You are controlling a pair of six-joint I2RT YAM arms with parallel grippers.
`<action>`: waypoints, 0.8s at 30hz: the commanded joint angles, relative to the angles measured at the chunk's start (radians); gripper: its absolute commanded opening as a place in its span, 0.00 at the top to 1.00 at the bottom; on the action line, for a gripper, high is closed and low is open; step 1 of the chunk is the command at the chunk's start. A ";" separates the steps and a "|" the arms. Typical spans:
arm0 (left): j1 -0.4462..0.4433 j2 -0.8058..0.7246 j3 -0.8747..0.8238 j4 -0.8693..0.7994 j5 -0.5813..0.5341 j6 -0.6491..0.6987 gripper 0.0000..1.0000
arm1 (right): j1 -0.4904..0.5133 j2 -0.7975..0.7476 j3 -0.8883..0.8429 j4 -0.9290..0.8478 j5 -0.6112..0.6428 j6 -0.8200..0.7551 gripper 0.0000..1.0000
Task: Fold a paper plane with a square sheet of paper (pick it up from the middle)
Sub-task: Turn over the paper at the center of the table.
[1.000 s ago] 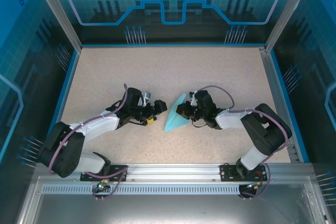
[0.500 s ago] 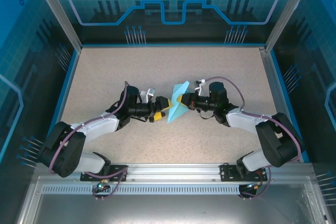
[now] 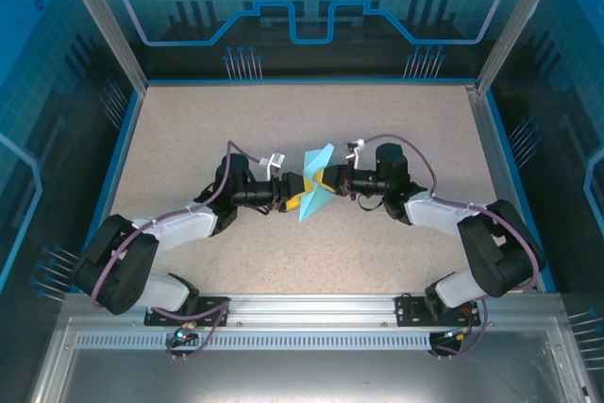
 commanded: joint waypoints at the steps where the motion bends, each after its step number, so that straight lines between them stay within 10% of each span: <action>1: -0.006 0.008 -0.006 0.060 0.022 -0.011 0.49 | -0.009 0.025 0.027 0.036 -0.044 0.016 0.96; 12: -0.006 -0.031 0.004 -0.088 -0.043 0.089 0.89 | -0.026 0.027 0.036 -0.059 -0.049 -0.029 0.85; 24: -0.033 -0.166 0.280 -1.011 -0.506 0.532 0.92 | -0.018 -0.254 0.151 -0.915 0.429 -0.427 0.31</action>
